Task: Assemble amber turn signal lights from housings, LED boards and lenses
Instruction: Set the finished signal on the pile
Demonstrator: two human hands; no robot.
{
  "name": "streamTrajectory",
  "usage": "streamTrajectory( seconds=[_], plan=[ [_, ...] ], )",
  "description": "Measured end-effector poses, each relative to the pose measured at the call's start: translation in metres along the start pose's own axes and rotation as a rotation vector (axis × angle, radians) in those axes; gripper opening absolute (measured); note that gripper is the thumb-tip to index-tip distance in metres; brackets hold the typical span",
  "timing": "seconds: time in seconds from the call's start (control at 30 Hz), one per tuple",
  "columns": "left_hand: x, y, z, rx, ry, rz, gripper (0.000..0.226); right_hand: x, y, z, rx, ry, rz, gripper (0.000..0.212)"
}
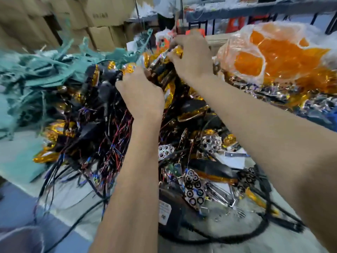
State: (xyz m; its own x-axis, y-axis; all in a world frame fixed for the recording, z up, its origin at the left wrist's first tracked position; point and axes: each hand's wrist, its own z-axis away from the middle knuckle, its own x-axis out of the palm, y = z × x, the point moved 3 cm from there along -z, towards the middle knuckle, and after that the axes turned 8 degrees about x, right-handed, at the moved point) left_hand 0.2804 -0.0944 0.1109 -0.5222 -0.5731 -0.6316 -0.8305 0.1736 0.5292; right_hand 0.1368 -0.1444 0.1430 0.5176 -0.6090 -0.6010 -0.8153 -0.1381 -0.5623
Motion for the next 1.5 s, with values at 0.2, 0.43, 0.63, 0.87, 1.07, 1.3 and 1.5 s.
streamTrajectory(
  seconds=[0.2, 0.43, 0.63, 0.87, 1.07, 1.3, 1.5],
  plan=[
    [0.0, 0.006, 0.012, -0.063, -0.001, -0.079, 0.036, 0.003, 0.008, 0.01, -0.02, -0.056, -0.024, 0.034],
    [0.001, 0.064, 0.049, 0.104, 0.288, 0.178, 0.025, -0.043, 0.057, 0.06, 0.114, -0.041, -0.331, 0.016],
    [0.071, 0.141, 0.122, 0.099, -0.081, 0.588, 0.014, -0.106, 0.166, 0.111, 0.407, -0.043, -0.261, 0.008],
    [0.144, 0.183, 0.174, 0.162, -0.447, 0.613, 0.018, -0.152, 0.249, 0.098, 0.426, -0.021, 0.463, 0.02],
    [0.164, 0.18, 0.168, 0.104, -0.512, 0.599, 0.03, -0.13, 0.282, 0.061, 0.378, -0.394, 0.879, 0.05],
    [0.168, 0.174, 0.166, 0.012, -0.459, 0.726, 0.027, -0.152, 0.291, 0.066, 0.324, -0.177, 0.669, 0.022],
    [0.159, 0.179, 0.165, 0.07, -0.467, 0.933, 0.02, -0.2, 0.267, 0.112, 0.392, -0.044, 0.017, 0.008]
  ],
)
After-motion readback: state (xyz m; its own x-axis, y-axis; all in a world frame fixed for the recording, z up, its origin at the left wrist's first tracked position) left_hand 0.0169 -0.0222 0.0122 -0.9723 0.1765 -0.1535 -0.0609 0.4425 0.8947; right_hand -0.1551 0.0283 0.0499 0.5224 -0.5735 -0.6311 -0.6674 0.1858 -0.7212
